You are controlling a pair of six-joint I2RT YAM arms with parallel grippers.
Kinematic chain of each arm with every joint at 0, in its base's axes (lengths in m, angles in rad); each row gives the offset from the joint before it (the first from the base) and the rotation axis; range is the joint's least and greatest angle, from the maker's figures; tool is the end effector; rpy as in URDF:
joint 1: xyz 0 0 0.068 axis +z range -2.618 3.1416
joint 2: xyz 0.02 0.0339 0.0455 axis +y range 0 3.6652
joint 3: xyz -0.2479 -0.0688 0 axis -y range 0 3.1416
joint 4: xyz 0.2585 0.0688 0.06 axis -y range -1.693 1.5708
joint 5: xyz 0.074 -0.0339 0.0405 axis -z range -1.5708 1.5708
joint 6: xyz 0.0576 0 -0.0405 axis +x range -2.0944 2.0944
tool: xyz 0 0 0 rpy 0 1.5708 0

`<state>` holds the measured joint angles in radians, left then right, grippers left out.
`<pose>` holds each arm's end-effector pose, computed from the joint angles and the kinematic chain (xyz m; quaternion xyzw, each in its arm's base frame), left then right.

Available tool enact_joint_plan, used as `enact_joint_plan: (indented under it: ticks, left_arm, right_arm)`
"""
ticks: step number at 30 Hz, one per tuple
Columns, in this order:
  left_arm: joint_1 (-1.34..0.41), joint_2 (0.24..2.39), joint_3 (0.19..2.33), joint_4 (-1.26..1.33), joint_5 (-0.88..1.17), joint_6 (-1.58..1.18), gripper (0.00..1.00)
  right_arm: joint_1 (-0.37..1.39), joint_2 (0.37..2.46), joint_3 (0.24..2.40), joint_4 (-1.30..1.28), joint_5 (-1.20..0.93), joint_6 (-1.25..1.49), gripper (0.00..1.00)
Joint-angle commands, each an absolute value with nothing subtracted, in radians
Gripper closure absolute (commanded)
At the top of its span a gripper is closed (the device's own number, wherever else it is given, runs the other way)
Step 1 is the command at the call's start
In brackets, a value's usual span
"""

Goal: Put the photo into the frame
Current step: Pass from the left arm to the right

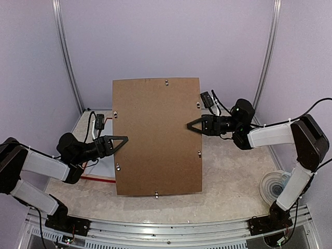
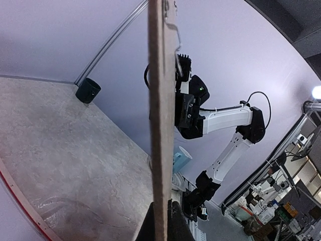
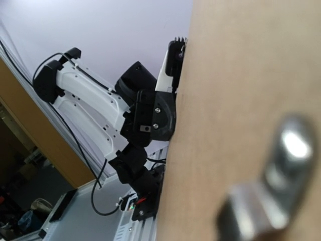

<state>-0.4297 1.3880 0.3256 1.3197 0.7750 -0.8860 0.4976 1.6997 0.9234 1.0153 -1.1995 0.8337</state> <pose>0.2237 -0.1468 0.1900 0.1637 0.6183 -0.6309 0.4392 0.3000 0.2240 0.2435 -0.3523 0.5770 0.6751 0.2952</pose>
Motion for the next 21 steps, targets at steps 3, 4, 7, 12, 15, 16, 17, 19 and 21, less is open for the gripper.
enact_joint_plan:
  ticks: [3, 4, 7, 12, 15, 16, 17, 19, 21]
  left_arm:
    - [-0.412, 1.408, 0.331, 1.241, 0.675, -0.873, 0.98]
    - [-0.411, 1.403, 0.333, 1.23, 0.67, -0.871, 0.98]
    - [-0.407, 1.383, 0.346, 1.17, 0.663, -0.855, 0.95]
    - [-0.386, 1.348, 0.351, 1.085, 0.646, -0.855, 0.76]
    - [-0.368, 1.33, 0.349, 1.058, 0.646, -0.862, 0.66]
    - [-0.365, 1.324, 0.351, 1.043, 0.645, -0.861, 0.62]
    - [-0.363, 1.32, 0.351, 1.033, 0.643, -0.862, 0.58]
    - [-0.357, 1.312, 0.351, 1.008, 0.634, -0.864, 0.5]
    - [-0.348, 1.302, 0.351, 0.987, 0.626, -0.872, 0.43]
  right_arm:
    - [0.504, 1.672, 0.95, 1.151, -1.261, 0.895, 0.83]
    - [0.505, 1.682, 0.958, 1.152, -1.267, 0.915, 0.84]
    - [0.503, 1.71, 0.975, 1.173, -1.28, 0.972, 0.91]
    - [0.502, 1.762, 0.996, 1.216, -1.292, 1.067, 0.98]
    - [0.496, 1.788, 1.0, 1.228, -1.284, 1.106, 1.0]
    - [0.495, 1.796, 1.001, 1.233, -1.281, 1.121, 1.0]
    - [0.492, 1.804, 1.002, 1.244, -1.279, 1.138, 1.0]
    - [0.487, 1.821, 1.0, 1.282, -1.275, 1.182, 1.0]
    - [0.482, 1.839, 0.997, 1.334, -1.271, 1.228, 1.0]
